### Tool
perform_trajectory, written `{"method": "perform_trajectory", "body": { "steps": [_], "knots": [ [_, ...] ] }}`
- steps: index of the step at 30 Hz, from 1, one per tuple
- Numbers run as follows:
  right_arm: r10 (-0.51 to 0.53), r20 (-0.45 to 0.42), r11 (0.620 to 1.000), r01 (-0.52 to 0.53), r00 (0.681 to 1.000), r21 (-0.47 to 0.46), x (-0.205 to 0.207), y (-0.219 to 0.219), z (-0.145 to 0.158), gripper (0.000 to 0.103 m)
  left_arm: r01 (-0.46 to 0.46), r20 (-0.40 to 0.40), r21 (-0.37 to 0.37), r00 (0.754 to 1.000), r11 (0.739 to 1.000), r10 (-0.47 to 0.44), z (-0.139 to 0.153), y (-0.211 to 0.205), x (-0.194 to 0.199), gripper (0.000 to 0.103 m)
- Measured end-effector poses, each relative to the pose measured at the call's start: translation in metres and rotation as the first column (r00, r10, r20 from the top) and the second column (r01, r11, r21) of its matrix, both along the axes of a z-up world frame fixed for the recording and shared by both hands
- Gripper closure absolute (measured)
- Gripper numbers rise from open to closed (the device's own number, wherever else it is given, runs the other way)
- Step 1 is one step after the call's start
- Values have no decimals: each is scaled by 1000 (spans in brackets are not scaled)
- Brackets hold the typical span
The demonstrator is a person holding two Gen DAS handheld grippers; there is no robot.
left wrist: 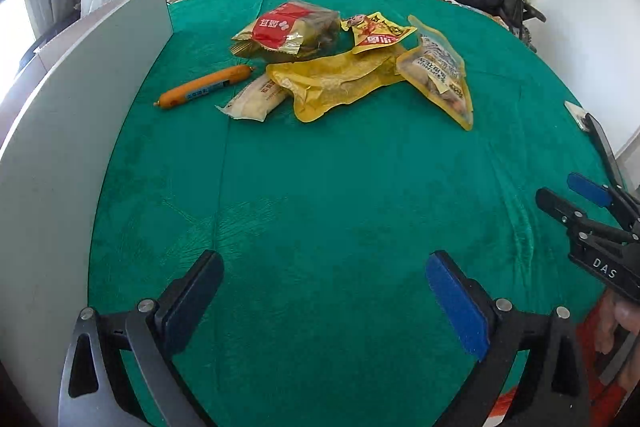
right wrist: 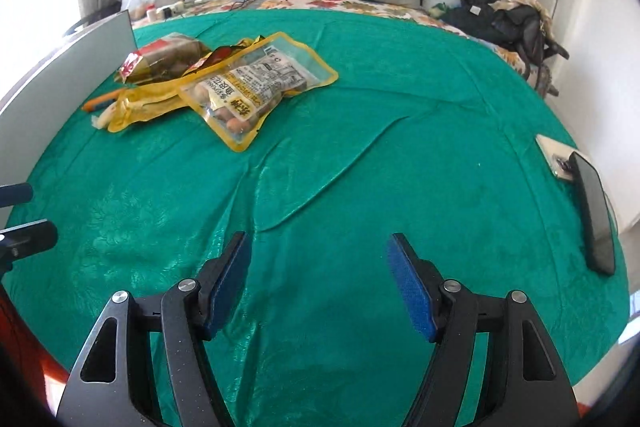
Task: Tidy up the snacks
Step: 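Move the left tool toward the red-labelled dried longan bag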
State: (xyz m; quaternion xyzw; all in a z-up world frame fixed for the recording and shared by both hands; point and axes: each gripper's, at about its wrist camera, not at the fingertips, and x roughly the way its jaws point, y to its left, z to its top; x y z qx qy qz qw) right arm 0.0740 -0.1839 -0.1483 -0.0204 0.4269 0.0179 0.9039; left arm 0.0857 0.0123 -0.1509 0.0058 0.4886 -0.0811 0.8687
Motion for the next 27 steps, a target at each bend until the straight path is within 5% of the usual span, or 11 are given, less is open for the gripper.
{"method": "perform_trajectory", "body": {
  "steps": [5, 16, 27],
  "knots": [
    [-17, -17, 999, 17, 1000, 38, 5, -9, -7, 29, -41, 19, 59, 999, 997, 40, -15, 7, 21, 1],
    [-66, -20, 997, 67, 998, 44, 11, -10, -16, 13, -54, 65, 44, 997, 998, 51, -20, 15, 30, 0],
    [-76, -13, 996, 76, 997, 42, 12, -10, -17, 10, -56, 69, 46, 996, 997, 53, -20, 14, 29, 0]
  ]
}}
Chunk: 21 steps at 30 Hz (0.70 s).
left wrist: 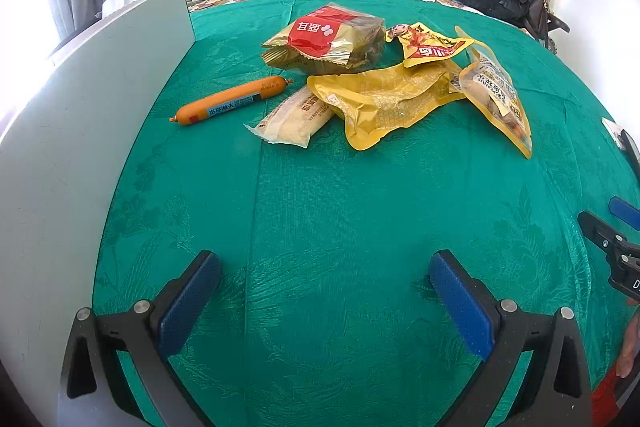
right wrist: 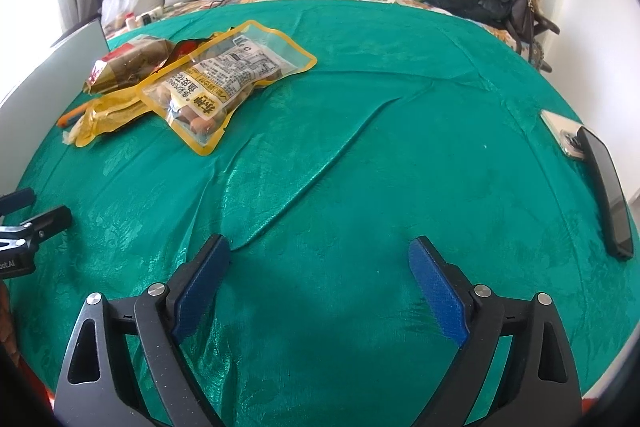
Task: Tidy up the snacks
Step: 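Move the left tool toward the red-labelled dried longan bag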
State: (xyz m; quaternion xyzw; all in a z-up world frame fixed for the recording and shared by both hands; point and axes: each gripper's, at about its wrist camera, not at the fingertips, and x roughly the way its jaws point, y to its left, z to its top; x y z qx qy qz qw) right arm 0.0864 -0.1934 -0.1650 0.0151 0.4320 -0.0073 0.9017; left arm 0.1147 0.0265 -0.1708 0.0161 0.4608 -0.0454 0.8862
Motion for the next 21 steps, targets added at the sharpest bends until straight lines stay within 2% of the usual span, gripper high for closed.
{"method": "perform_trajectory", "body": {
  "steps": [21],
  "knots": [
    [0, 0, 1000, 0, 1000, 1, 0, 0, -1, 9, 1, 1, 0, 1000, 1000, -1, 0, 1, -1, 0]
  ]
}}
